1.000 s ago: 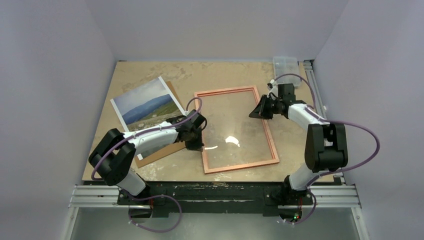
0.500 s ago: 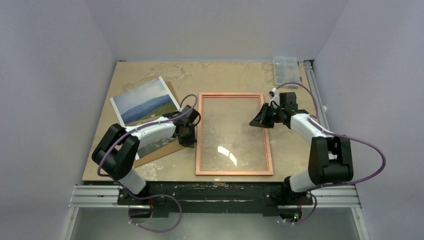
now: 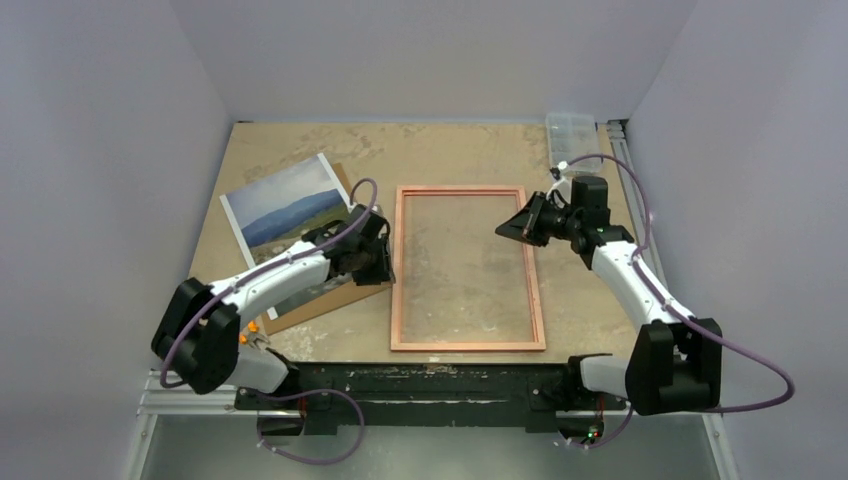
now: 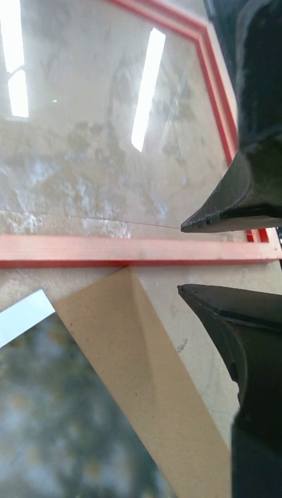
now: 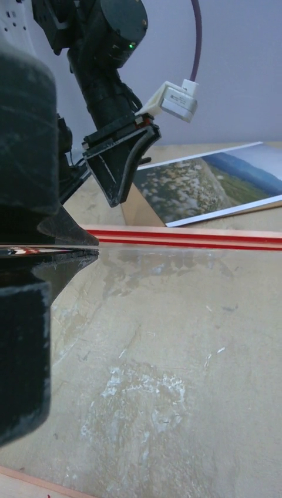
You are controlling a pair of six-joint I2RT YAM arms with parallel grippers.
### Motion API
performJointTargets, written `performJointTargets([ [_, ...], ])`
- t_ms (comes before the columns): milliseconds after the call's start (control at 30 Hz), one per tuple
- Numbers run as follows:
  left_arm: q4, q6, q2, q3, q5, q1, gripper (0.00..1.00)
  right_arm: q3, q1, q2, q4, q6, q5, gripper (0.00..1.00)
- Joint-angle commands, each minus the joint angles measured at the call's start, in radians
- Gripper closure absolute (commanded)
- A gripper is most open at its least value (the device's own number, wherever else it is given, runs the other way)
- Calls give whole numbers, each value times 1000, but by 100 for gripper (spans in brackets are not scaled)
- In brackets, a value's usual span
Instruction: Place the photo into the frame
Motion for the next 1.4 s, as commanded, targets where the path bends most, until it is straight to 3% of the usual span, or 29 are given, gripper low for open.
performJointTargets([
  [0, 33, -18, -117, -32, 13, 16, 61, 26, 1, -39, 72, 70, -2, 100],
  [167, 64, -15, -73, -39, 39, 19, 65, 18, 2, -7, 128, 108, -45, 100],
  [500, 146, -29, 43, -67, 68, 19, 80, 61, 1, -6, 145, 147, -85, 100],
  [1033, 135, -23, 86, -63, 59, 19, 89, 58, 5, 14, 279, 267, -127, 100],
  [1367, 133, -23, 89, -66, 57, 20, 91, 61, 15, 84, 271, 249, -108, 100],
])
